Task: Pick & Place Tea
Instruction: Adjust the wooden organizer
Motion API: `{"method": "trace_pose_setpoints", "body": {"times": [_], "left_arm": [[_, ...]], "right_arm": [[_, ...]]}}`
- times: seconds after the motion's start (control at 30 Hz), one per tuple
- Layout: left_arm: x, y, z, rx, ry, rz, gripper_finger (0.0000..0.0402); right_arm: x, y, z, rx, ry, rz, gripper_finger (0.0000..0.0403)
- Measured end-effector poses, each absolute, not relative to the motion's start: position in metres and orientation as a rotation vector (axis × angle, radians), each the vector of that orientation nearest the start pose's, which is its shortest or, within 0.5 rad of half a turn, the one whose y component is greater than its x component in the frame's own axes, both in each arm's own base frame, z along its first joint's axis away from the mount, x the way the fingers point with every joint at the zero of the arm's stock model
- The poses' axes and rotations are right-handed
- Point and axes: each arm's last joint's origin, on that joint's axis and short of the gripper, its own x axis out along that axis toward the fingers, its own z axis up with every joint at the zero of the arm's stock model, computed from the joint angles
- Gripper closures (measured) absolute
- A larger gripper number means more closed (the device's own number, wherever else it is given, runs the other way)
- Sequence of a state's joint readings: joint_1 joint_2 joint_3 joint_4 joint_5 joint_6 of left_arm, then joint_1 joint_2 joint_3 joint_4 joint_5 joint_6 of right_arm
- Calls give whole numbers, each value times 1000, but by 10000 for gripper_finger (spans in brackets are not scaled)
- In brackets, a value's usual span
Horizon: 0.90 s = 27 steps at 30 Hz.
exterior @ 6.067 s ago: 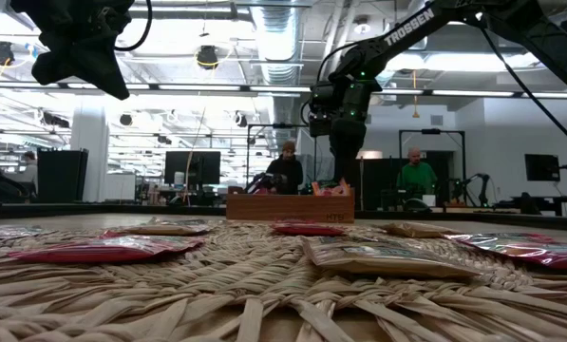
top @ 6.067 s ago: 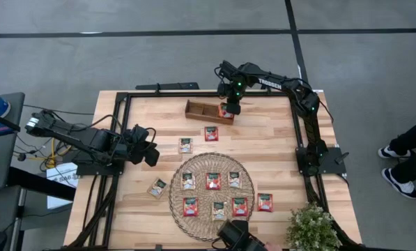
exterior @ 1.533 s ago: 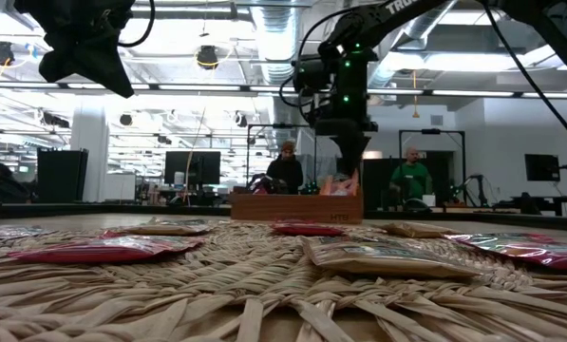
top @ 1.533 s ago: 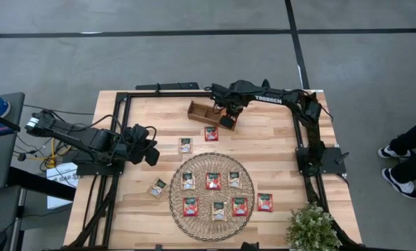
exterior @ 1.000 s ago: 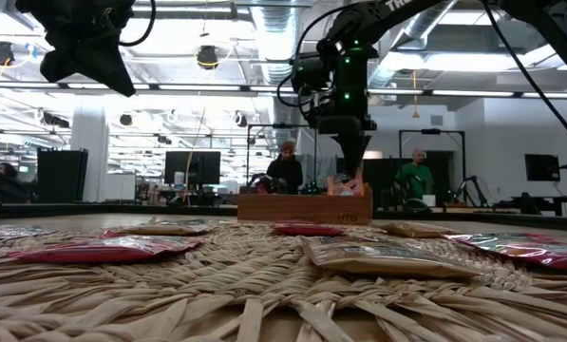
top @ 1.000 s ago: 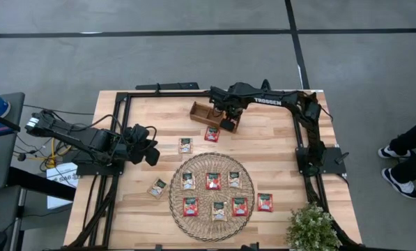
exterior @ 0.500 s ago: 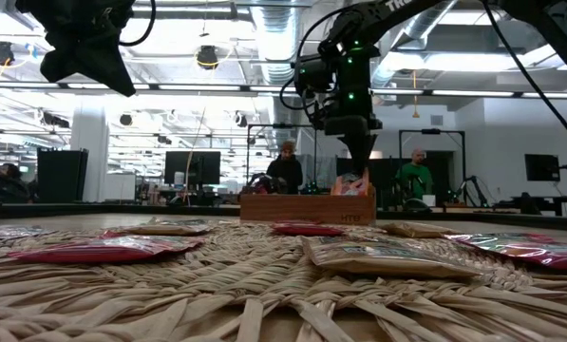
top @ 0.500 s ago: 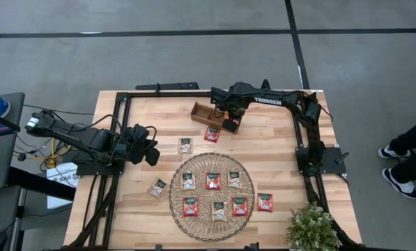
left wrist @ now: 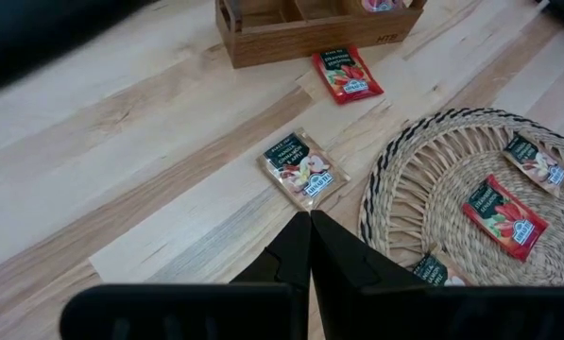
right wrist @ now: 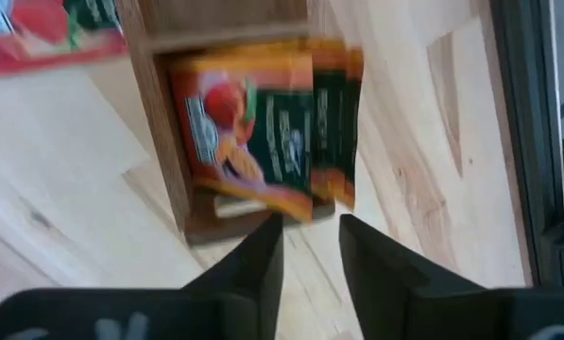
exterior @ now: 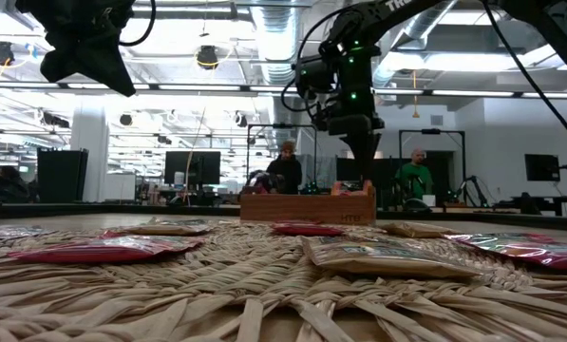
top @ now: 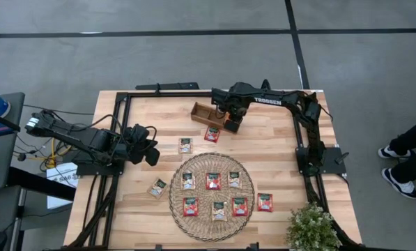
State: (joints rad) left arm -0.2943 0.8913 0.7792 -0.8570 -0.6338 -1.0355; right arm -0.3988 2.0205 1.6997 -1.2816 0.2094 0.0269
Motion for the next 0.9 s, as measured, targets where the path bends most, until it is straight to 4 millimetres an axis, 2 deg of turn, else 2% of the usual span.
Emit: {"method": "trace_pose_setpoints", "body": {"times": [0.13, 0.27, 0.4, 0.5, 0.6, 0.7, 0.9], "left_arm": [[154, -29, 266, -526, 604, 705, 401], [154, -29, 266, -527, 603, 705, 401], [154, -29, 266, -531, 604, 701, 401], [154, -29, 266, -531, 604, 701, 401], [154, -29, 266, -531, 605, 701, 401], [154, -29, 266, -530, 603, 702, 401], [155, -29, 266, -526, 592, 709, 401]], "right_arm": [[344, -152, 226, 191, 1681, -500, 289], [331, -144, 240, 209, 1751, -505, 288], [324, -133, 257, 210, 1620, -477, 289], [318, -126, 257, 291, 1505, -399, 289], [307, -122, 250, 370, 1428, -381, 289], [296, -118, 233, 458, 1385, -358, 289], [295, -100, 201, 542, 1286, -254, 289]]}}
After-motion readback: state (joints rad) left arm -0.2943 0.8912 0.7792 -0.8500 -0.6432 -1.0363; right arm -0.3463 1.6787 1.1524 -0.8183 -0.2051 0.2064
